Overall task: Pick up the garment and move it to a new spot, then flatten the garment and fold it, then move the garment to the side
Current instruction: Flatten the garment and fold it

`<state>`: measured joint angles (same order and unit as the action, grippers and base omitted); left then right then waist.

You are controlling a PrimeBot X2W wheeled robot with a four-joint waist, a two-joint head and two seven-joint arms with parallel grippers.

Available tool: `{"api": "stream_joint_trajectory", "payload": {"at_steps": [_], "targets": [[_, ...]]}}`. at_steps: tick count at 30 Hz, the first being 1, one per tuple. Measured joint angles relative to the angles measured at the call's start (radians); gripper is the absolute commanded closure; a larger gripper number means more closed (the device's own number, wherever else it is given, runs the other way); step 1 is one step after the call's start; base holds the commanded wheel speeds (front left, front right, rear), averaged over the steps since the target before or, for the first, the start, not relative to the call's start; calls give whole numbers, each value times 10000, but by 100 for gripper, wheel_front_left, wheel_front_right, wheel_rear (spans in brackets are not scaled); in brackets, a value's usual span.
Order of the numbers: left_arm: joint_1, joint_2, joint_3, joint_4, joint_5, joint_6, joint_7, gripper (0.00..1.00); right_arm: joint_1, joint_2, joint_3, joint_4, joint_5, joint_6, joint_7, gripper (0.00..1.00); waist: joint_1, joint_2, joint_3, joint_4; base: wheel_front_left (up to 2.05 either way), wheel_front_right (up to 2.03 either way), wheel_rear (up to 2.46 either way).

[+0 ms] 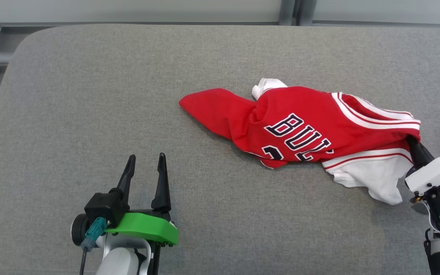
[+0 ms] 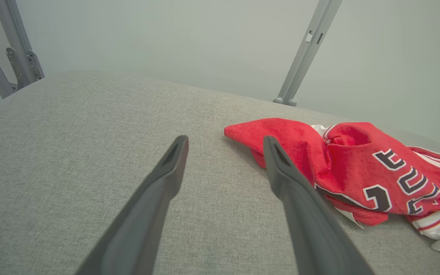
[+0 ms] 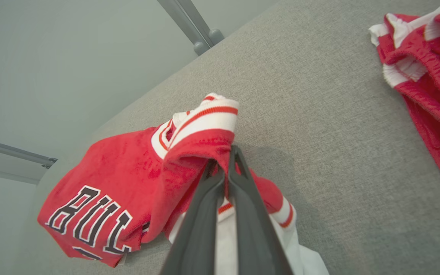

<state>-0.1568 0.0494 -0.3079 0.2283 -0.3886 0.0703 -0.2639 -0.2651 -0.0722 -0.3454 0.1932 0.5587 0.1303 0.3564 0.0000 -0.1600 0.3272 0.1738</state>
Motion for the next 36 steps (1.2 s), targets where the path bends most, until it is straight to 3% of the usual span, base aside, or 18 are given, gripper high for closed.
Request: {"api": "stream_joint_trajectory", "payload": {"at_steps": [10,20,22,23,30,36], "targets": [[-121,0,-146,52,54,-54,0,0,-1985,-1139,-150,3147,-364,2,-1858,100,0,0,414,318,0,0,0],[-444,0,-228,140,221,-180,-2,0,-3590,-1939,844,5515,-742,2,-3866,99,0,0,841,230,0,0,0],[-455,0,-251,173,234,-215,0,0,-3723,-2013,905,5735,-782,2,-4100,44,0,1,884,210,0,0,0],[-471,0,-278,221,245,-236,0,0,-3871,-2086,940,6000,-788,4,-4261,0,0,0,920,185,0,0,0],[-647,-2,-431,466,326,-355,0,0,-4372,-2483,2019,6928,-1062,2,-5168,0,0,0,939,-149,0,0,0],[-678,-2,-531,679,393,-483,0,0,-3973,-2903,3461,6330,-936,4,-5710,0,0,0,689,-588,0,0,0]]}}
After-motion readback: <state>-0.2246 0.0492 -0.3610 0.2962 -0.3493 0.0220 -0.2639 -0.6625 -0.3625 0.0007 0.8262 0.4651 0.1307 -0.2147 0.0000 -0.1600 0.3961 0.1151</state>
